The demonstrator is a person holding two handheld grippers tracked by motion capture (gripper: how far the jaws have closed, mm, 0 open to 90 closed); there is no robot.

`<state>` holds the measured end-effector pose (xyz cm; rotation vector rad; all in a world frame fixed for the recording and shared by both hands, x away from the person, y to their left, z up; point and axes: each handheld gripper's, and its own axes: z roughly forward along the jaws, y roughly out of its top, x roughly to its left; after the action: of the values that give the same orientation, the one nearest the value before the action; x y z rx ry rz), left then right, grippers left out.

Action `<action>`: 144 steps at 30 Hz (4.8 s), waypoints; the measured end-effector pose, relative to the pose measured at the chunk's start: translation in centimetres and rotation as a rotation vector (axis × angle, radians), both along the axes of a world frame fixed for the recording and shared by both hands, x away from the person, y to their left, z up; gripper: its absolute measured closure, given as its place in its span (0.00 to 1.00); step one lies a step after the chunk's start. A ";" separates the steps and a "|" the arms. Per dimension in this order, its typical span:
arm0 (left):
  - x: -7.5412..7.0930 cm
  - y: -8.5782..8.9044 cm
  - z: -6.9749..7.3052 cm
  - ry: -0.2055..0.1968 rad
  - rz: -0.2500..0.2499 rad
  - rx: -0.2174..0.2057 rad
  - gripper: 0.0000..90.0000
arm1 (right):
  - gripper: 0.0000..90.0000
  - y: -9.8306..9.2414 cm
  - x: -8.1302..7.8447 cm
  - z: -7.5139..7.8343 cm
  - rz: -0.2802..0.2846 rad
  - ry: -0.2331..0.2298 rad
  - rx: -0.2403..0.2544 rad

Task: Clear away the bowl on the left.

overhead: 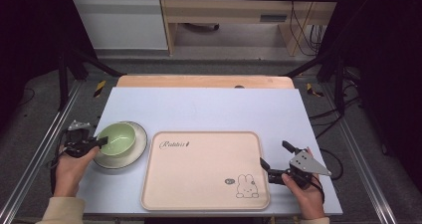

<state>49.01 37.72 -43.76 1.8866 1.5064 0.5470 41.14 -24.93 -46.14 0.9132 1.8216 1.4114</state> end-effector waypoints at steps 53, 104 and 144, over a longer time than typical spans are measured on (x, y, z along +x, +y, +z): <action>-0.9 0.2 1.4 -0.068 0.018 -0.185 0.91 | 0.04 -0.3 0.1 0.0 0.000 0.006 0.024; -2.3 -10.4 4.1 -0.143 -0.231 -0.159 0.91 | 0.04 -0.1 0.0 0.1 0.008 0.006 0.011; -3.2 -18.4 2.8 -0.091 -0.414 -0.194 0.91 | 0.04 0.2 -0.1 0.2 0.002 -0.007 0.022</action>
<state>45.79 19.32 -40.92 1.9187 1.0286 0.2792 41.08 -24.69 -45.94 0.9161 1.8055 1.4371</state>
